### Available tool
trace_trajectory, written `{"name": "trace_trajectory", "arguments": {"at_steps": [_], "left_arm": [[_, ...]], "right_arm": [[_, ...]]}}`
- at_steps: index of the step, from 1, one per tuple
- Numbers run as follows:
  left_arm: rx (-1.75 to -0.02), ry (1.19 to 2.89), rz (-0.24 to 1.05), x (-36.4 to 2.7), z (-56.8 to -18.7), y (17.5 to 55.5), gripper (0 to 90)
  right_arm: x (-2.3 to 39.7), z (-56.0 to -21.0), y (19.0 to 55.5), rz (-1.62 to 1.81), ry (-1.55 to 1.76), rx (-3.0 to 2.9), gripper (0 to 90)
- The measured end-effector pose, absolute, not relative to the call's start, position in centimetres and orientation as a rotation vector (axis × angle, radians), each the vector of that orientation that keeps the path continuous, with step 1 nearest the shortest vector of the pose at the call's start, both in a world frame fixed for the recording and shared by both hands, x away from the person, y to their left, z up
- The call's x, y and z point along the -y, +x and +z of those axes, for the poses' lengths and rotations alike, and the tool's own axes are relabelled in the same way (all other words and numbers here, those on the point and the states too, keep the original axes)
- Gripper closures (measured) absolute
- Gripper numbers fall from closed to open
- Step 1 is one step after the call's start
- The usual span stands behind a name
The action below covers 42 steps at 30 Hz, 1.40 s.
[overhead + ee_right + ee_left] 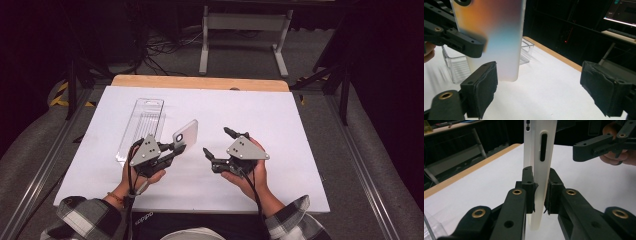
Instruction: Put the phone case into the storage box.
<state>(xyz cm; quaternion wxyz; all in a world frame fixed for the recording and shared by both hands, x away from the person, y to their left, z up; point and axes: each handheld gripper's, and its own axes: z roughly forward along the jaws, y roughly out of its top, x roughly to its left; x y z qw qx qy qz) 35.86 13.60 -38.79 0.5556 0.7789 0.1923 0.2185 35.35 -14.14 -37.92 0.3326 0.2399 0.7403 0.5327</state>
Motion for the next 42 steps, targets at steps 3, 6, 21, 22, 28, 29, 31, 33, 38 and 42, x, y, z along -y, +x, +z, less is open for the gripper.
{"name": "trace_trajectory", "arguments": {"at_steps": [3, 6, 21, 22, 28, 29, 31, 33, 38, 42], "left_arm": [[-0.450, 1.844, 0.520, -13.7, -38.7, 35.9, 80.9], [-0.444, 1.844, 0.525, -13.9, -38.6, 35.9, 80.9], [-0.438, 1.838, 0.530, -14.8, -38.2, 35.8, 80.9], [-0.438, 1.836, 0.526, -14.9, -38.2, 35.8, 80.9], [-0.439, 1.833, 0.531, -15.5, -38.0, 35.7, 81.0], [-0.434, 1.831, 0.539, -15.6, -37.9, 35.8, 80.9], [-0.435, 1.824, 0.540, -15.8, -37.8, 35.7, 80.9], [-0.438, 1.820, 0.535, -16.0, -37.7, 35.7, 80.9], [-0.435, 1.817, 0.540, -16.5, -37.5, 35.7, 80.9], [-0.436, 1.807, 0.545, -16.8, -37.3, 35.8, 80.9]], "right_arm": [[14.5, -38.2, 35.3, 1.396, 0.617, -1.934, 14.7], [14.6, -38.6, 35.2, 1.374, 0.600, -1.947, 14.3], [15.4, -40.0, 34.6, 1.332, 0.556, -1.978, 13.6], [15.5, -40.1, 34.6, 1.329, 0.553, -1.983, 13.6], [15.7, -40.5, 34.5, 1.313, 0.555, -1.999, 13.4], [15.7, -40.6, 34.4, 1.314, 0.555, -2.002, 13.4], [15.8, -40.7, 34.4, 1.309, 0.557, -2.006, 13.4], [16.0, -40.8, 34.3, 1.304, 0.555, -2.008, 13.2], [16.3, -40.9, 34.2, 1.303, 0.556, -2.007, 12.9], [16.6, -41.0, 34.1, 1.298, 0.560, -2.004, 12.9]]}}
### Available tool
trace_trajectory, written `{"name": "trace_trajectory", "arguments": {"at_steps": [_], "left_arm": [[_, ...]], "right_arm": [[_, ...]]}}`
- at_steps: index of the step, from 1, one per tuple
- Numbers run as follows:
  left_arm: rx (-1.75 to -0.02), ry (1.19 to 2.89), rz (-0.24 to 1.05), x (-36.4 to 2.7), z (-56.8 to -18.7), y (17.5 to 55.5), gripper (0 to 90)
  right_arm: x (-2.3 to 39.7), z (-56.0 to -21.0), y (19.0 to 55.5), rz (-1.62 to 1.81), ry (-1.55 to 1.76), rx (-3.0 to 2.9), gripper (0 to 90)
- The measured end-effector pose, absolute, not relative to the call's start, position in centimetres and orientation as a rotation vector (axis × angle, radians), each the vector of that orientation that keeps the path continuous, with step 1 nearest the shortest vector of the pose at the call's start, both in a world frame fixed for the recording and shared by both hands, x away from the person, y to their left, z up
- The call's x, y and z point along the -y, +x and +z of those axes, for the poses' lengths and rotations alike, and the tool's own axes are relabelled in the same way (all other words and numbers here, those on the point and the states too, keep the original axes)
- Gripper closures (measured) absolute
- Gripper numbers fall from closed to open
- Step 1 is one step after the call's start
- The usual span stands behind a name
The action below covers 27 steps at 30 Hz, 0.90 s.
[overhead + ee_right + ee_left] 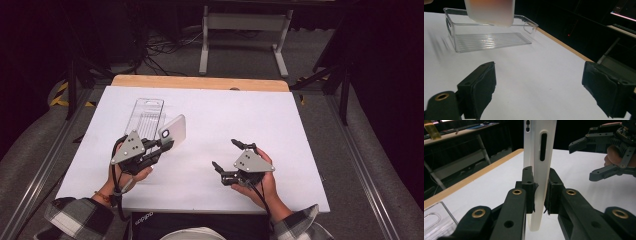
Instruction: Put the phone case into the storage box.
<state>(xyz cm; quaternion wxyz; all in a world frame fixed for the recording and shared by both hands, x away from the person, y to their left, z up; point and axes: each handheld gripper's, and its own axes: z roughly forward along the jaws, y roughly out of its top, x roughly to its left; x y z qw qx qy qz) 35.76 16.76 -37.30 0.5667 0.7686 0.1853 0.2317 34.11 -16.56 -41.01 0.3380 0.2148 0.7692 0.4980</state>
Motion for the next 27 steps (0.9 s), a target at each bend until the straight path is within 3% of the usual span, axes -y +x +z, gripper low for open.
{"name": "trace_trajectory", "arguments": {"at_steps": [27], "left_arm": [[-0.493, 1.758, 0.576, -21.3, -35.6, 36.9, 81.0]], "right_arm": [[17.9, -41.1, 34.2, 1.273, 0.600, -1.994, 12.7]]}}
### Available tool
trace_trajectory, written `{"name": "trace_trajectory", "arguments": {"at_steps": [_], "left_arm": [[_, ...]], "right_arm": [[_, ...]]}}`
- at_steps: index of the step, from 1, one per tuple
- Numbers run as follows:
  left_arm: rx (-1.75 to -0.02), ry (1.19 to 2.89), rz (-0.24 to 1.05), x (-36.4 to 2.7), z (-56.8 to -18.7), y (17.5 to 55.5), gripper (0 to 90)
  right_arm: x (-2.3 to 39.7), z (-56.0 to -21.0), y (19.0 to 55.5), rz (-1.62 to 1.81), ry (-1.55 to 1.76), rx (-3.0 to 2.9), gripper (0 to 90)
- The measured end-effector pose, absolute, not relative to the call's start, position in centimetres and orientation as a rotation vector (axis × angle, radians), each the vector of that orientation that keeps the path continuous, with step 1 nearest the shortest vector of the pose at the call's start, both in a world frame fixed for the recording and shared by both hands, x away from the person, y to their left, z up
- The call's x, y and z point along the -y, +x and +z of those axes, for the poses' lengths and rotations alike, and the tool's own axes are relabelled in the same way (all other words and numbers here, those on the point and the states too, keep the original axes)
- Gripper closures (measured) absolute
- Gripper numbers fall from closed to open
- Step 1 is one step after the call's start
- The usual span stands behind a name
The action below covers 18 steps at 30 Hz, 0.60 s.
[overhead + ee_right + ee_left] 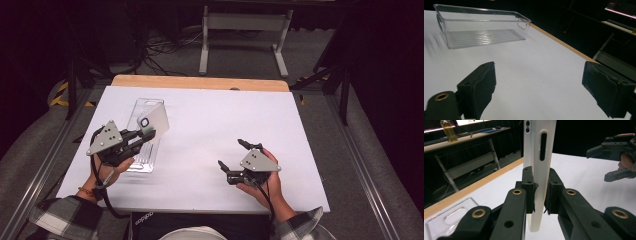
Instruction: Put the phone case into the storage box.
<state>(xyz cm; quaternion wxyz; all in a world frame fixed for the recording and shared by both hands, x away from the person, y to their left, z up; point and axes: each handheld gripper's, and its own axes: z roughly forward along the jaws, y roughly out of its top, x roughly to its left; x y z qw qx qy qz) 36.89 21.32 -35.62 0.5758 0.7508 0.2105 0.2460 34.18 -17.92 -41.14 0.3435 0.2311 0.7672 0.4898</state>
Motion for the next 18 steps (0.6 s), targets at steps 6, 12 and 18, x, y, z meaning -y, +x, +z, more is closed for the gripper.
{"name": "trace_trajectory", "arguments": {"at_steps": [6, 12, 18], "left_arm": [[-0.491, 1.760, 0.539, -23.6, -35.2, 37.9, 81.0], [-0.507, 1.801, 0.566, -25.4, -35.2, 39.1, 80.9], [-0.545, 1.826, 0.566, -26.6, -35.9, 41.3, 81.0]], "right_arm": [[18.0, -41.2, 34.3, 1.269, 0.604, -1.994, 12.7], [18.0, -41.2, 34.4, 1.270, 0.607, -1.995, 12.8], [18.1, -41.4, 34.7, 1.263, 0.617, -2.001, 12.9]]}}
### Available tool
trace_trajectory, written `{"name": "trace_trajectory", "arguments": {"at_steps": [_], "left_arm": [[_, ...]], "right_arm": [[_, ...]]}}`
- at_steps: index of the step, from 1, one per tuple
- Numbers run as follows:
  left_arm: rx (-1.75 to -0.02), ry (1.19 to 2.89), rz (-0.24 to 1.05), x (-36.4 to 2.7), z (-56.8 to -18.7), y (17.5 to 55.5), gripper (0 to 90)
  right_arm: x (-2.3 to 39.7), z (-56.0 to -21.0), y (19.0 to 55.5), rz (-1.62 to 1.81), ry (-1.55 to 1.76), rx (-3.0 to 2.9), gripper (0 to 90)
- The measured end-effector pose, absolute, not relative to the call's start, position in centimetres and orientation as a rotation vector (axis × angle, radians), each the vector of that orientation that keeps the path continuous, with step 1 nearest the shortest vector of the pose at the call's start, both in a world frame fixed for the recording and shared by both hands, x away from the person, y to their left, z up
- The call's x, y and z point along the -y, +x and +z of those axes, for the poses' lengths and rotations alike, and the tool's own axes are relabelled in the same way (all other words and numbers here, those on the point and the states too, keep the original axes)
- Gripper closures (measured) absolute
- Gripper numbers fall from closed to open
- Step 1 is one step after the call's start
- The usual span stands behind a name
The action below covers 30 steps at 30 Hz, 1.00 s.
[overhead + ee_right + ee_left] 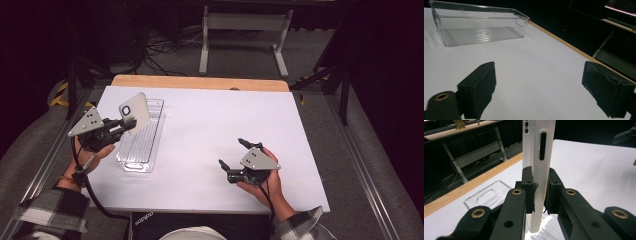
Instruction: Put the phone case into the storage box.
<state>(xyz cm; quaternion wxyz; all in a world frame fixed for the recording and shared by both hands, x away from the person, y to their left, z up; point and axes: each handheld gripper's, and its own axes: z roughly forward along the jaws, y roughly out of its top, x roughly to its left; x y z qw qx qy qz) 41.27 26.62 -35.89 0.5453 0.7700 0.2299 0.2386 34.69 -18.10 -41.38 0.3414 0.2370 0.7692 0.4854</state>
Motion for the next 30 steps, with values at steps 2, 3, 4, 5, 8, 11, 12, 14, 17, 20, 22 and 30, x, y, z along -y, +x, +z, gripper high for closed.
{"name": "trace_trajectory", "arguments": {"at_steps": [2, 3, 4, 5, 8, 11, 12, 14, 17, 20, 22, 30], "left_arm": [[-0.556, 1.831, 0.563, -26.9, -36.1, 41.9, 80.9], [-0.561, 1.833, 0.562, -27.0, -36.2, 42.3, 80.9], [-0.561, 1.833, 0.562, -27.0, -36.2, 42.3, 81.0], [-0.557, 1.839, 0.551, -27.3, -36.3, 43.0, 81.0], [-0.569, 1.839, 0.545, -27.4, -36.6, 43.8, 80.9], [-0.586, 1.853, 0.526, -27.5, -37.3, 45.4, 81.0], [-0.585, 1.856, 0.514, -27.5, -37.5, 45.8, 81.0], [-0.581, 1.872, 0.504, -27.4, -37.8, 46.6, 80.9], [-0.578, 1.896, 0.491, -27.2, -38.3, 47.9, 80.9], [-0.599, 1.917, 0.484, -27.0, -38.9, 49.2, 80.9], [-0.614, 1.920, 0.475, -26.9, -39.3, 49.8, 80.9], [-0.630, 1.951, 0.459, -26.2, -40.4, 52.0, 80.9]], "right_arm": [[18.1, -41.4, 34.7, 1.263, 0.617, -2.001, 12.9], [18.1, -41.4, 34.8, 1.260, 0.615, -2.003, 13.0], [18.0, -41.4, 34.8, 1.257, 0.614, -2.003, 12.9], [18.1, -41.3, 34.8, 1.258, 0.614, -2.001, 13.0], [18.2, -41.4, 34.9, 1.260, 0.629, -2.000, 13.0], [18.2, -41.5, 35.1, 1.251, 0.637, -2.007, 13.0], [18.2, -41.5, 35.1, 1.251, 0.637, -2.007, 13.0], [18.2, -41.5, 35.1, 1.256, 0.643, -2.006, 13.0], [18.2, -41.6, 35.3, 1.250, 0.649, -2.009, 13.0], [18.1, -41.7, 35.3, 1.242, 0.649, -2.016, 13.0], [18.0, -41.8, 35.4, 1.237, 0.650, -2.021, 13.0], [17.9, -42.0, 35.5, 1.229, 0.653, -2.032, 13.0]]}}
